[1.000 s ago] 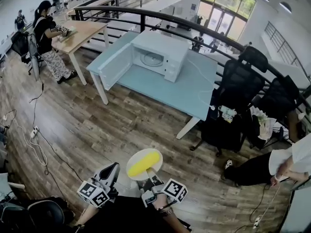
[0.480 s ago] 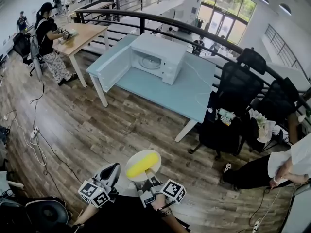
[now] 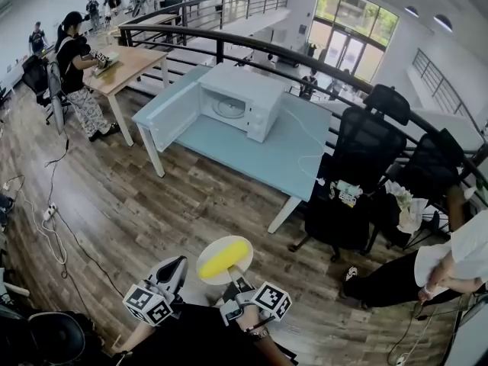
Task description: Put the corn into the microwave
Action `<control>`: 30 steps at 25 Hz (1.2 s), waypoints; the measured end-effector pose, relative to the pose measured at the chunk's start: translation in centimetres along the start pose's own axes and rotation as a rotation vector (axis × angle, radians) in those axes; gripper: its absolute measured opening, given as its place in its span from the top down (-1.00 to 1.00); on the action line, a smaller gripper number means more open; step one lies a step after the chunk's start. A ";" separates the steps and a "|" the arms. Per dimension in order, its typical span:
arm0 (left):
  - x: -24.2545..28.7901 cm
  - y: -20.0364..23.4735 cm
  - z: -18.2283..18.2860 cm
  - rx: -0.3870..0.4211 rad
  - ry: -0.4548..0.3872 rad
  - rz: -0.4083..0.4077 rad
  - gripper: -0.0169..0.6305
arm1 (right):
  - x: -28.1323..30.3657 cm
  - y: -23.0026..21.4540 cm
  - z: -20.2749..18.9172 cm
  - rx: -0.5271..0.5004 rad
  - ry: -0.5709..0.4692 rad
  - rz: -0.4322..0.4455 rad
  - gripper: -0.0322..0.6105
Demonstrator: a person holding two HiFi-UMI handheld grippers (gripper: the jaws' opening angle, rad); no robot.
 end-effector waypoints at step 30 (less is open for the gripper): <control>6.1 2.8 1.9 0.073 -0.021 0.053 0.94 | 3.2 -1.1 5.2 0.017 -0.050 -0.051 0.81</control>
Point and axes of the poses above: the fingertips, and each gripper's own axes: x forward along the fingers, y to its left, z out of its top, the point moved 9 cm from there along -x, backward along the fingers, and after that the axes turned 11 degrees about y, right-handed, at the moved point
